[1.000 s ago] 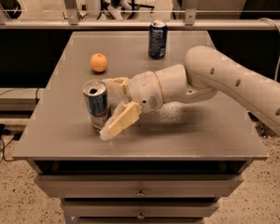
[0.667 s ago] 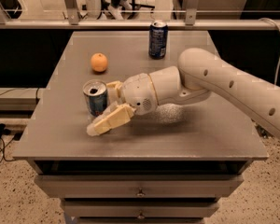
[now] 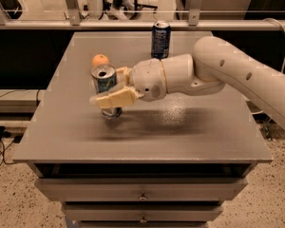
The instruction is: Move redbull can near pepsi can
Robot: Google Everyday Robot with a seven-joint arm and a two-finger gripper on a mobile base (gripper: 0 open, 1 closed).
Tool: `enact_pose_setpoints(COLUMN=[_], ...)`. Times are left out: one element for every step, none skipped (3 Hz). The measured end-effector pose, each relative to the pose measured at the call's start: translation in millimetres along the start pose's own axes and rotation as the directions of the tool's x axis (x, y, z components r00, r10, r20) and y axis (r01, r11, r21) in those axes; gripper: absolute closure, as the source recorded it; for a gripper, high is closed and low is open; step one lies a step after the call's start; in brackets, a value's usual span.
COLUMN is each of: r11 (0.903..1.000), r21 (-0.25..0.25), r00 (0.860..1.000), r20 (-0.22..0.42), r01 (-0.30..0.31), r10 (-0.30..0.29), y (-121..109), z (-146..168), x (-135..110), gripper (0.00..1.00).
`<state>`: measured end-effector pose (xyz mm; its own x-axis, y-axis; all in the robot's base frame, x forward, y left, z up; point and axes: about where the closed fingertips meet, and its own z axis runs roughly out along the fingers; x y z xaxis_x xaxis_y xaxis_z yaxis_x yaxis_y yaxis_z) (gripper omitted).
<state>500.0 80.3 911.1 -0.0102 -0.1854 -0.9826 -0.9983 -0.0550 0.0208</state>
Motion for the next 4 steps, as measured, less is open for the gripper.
enact_pose_setpoints(r11=[0.9885,0.9844,0.9788,0.9426], r21=[0.132,0.151,0.179,0.296], r00=[0.997,0.995,0.995,0.987], r20=[0.013,0.018,0.01,-0.015], r01=[0.074,0.09,0.1,0.154], r10=[-0.076,-0.094,-0.104,-0.157], y=[-20.2,-24.0,-29.5,-68.4], z=[-60.2,-68.0,-74.0,-112.1], x=[-36.9,-46.2,-43.7,-40.4], gripper=[0.95,1.0,1.0,1.0])
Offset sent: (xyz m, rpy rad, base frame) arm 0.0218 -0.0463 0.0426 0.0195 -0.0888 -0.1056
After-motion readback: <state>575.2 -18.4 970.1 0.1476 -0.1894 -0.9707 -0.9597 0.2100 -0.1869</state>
